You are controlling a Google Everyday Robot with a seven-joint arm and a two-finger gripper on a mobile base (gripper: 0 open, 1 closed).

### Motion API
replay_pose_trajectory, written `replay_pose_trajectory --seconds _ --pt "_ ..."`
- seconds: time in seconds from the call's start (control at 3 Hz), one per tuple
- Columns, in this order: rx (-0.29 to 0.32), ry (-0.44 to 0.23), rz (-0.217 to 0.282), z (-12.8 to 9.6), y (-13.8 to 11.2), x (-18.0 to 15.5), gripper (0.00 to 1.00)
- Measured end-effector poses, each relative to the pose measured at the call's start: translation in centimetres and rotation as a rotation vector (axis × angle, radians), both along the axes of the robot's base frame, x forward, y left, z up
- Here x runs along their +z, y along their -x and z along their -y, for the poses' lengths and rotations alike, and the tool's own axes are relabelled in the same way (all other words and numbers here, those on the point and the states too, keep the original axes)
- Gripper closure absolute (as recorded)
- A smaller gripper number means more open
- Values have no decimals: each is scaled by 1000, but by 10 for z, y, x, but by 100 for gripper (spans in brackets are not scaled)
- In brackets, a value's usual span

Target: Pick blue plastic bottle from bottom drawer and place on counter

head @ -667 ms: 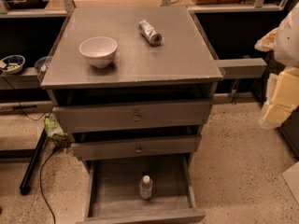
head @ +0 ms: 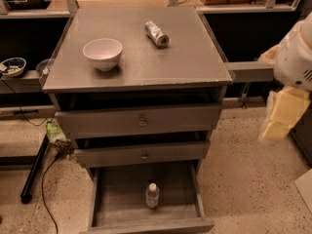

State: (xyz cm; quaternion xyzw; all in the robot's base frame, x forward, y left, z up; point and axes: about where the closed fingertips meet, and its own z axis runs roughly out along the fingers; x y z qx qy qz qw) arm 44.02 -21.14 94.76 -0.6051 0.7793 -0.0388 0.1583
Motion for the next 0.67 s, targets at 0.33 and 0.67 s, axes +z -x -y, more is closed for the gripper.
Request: replay_pose_trajectory --seconds 0.33,0.67 --pt "6 -19 -46 -5 9 -47 0" --pt "11 -58 -84 -12 20 -87 0"
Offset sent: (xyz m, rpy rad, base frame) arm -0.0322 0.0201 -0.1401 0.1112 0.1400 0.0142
